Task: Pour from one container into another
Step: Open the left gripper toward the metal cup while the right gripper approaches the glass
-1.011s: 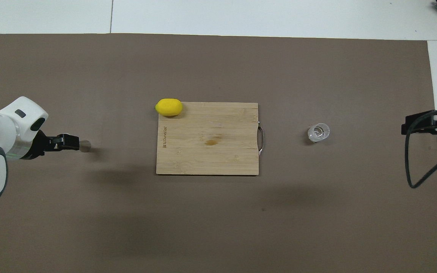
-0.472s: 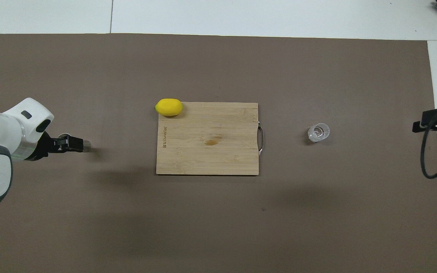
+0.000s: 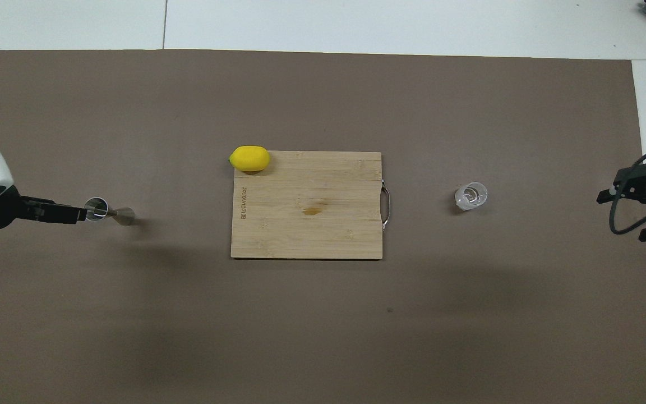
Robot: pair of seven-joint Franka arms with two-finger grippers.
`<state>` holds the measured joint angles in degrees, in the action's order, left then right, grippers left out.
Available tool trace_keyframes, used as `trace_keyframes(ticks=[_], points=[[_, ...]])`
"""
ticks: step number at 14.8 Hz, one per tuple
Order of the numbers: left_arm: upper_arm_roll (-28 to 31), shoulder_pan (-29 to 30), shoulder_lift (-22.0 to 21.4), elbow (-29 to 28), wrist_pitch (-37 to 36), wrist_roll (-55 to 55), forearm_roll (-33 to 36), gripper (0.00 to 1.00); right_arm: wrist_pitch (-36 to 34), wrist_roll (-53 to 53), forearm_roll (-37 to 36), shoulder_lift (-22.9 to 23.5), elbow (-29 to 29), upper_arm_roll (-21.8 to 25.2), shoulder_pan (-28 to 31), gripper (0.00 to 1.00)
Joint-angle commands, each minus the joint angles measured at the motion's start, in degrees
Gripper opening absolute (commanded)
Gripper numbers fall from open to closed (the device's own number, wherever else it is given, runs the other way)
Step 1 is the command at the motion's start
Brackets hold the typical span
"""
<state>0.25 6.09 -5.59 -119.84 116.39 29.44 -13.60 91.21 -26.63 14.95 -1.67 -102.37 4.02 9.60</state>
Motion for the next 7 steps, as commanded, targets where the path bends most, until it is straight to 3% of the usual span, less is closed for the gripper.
trace_keyframes(ticks=[1,7], points=[[-0.34,3.91,1.55,1.63,-0.90,14.37,-6.94,1.00,1.08,-9.45,7.00,3.50,-0.11,-0.59,2.08,1.00],[-0.34,6.04,5.06,0.66,-0.19,43.27,-23.13,1.00,8.81,-22.66,16.77,10.71,0.16,-0.68,2.61,1.00]])
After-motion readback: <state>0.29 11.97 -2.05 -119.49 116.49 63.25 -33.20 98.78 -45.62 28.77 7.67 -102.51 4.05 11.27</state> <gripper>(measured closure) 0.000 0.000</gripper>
